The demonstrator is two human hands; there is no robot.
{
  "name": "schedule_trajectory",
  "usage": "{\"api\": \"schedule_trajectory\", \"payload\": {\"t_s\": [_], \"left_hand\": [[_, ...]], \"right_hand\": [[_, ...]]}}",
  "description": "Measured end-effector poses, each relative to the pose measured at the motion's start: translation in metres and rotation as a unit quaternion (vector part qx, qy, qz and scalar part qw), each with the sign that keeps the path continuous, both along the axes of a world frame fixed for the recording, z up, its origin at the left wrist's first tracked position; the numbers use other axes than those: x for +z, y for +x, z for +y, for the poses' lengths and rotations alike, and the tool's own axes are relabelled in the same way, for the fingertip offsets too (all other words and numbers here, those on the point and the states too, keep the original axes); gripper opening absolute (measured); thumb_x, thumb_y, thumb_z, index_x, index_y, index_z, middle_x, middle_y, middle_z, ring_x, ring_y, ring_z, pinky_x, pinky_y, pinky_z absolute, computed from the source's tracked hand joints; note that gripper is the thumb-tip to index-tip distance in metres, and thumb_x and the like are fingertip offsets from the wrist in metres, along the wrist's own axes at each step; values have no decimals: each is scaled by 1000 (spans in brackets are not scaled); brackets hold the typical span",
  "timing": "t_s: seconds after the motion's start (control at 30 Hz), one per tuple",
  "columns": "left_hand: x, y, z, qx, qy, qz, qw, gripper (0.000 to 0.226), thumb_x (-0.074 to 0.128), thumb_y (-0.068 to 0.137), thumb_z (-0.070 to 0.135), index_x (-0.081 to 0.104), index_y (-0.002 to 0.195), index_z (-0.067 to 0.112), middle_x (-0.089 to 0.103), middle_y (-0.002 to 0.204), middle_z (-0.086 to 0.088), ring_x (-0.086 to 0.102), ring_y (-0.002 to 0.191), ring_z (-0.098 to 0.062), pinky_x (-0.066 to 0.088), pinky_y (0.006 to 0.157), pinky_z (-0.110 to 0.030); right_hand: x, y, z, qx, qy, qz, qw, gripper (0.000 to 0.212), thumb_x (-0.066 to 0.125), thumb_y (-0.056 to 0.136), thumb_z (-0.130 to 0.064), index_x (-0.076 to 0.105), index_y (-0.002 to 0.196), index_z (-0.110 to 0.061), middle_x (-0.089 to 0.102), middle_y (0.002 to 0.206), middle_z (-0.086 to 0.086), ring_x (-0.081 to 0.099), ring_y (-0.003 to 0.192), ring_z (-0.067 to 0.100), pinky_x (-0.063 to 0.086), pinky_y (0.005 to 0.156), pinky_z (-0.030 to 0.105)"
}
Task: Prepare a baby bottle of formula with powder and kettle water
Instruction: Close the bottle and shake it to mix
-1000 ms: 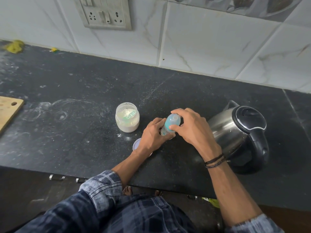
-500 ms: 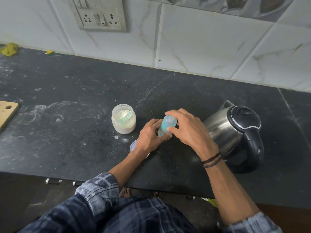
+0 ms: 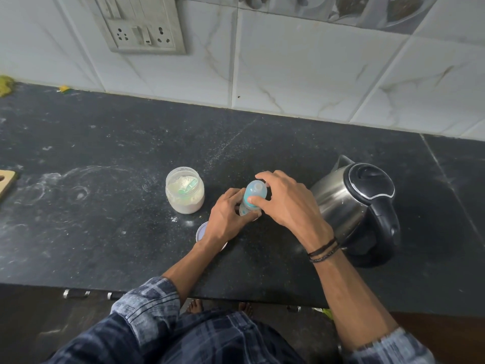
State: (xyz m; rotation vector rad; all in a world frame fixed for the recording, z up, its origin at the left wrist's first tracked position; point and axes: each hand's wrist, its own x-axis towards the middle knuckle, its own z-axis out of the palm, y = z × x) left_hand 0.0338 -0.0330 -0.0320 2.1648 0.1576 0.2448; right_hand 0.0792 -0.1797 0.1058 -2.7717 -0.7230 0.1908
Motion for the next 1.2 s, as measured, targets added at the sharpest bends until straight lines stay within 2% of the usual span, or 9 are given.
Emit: {"api": "schedule_trajectory", "payload": {"t_s": [0.1, 0.17, 0.27, 0.33, 0.5, 0.7, 0.83, 0.97, 1.2], "left_hand": [[0, 0, 0, 3, 3, -1, 1000, 49, 81, 82, 47, 67, 125, 29, 59, 110, 15, 61, 95, -12, 56, 84, -37], [-1, 0, 0, 2, 4, -3, 1000, 50, 81, 82, 48, 67, 126, 29, 59, 110, 16, 61, 95, -11, 55, 84, -35], [-2, 0, 0, 0, 3, -5, 1000, 53, 80, 82, 48, 65, 129, 29, 59, 113, 15, 62, 97, -12, 56, 85, -36], [-3, 0, 0, 2, 1, -4, 1000, 53, 80, 81, 49, 65, 129, 30, 59, 113, 15, 63, 97, -13, 57, 86, -38], [-2, 0, -1, 3, 0, -11, 1000, 50, 80, 80, 49, 66, 125, 32, 58, 109, 18, 62, 95, -11, 56, 83, -40], [-3, -1, -1, 3, -3, -12, 1000, 53, 81, 81, 49, 66, 128, 29, 59, 112, 16, 63, 96, -12, 56, 85, -40], [-3, -2, 0, 2, -4, -14, 1000, 52, 81, 81, 49, 65, 128, 30, 58, 110, 18, 62, 96, -11, 56, 84, -38], [-3, -2, 0, 1, -10, -20, 1000, 50, 81, 82, 48, 66, 127, 30, 59, 110, 18, 63, 96, -11, 56, 84, -38], [-2, -1, 0, -3, -7, -20, 1000, 52, 82, 82, 43, 67, 129, 26, 60, 112, 15, 62, 97, -10, 57, 84, -38]], "right_hand": [[0, -3, -1, 22, 15, -4, 1000, 55, 68, 95, -37, 49, 147, -33, 50, 140, -9, 63, 115, 21, 51, 86, 36], [-3, -3, -1, 18, 22, 4, 1000, 52, 68, 96, -33, 52, 145, -33, 54, 135, -8, 65, 111, 20, 51, 83, 35], [-2, -1, 1, -1, 22, 0, 1000, 50, 71, 93, -40, 54, 140, -31, 57, 125, -5, 65, 105, 22, 48, 77, 33], [-1, -1, 0, -2, 21, -11, 1000, 56, 73, 91, -43, 53, 142, -31, 55, 128, -5, 62, 110, 20, 50, 80, 34], [-2, -4, -1, 20, 25, -11, 999, 54, 71, 94, -32, 53, 145, -34, 54, 136, -8, 60, 117, 19, 52, 86, 36], [0, -4, -1, 25, 28, -16, 999, 59, 73, 92, -33, 50, 147, -36, 53, 139, -10, 60, 118, 18, 54, 88, 38], [-1, -5, 0, 15, 19, -16, 1000, 53, 70, 95, -32, 53, 145, -33, 54, 135, -7, 63, 115, 20, 52, 85, 35], [2, -6, 1, 17, 20, -18, 1000, 60, 72, 93, -38, 48, 148, -33, 53, 136, -5, 63, 115, 21, 53, 85, 36], [0, -4, 0, 15, 17, -11, 1000, 54, 70, 94, -31, 52, 145, -34, 53, 133, -7, 62, 113, 19, 50, 82, 31]]}}
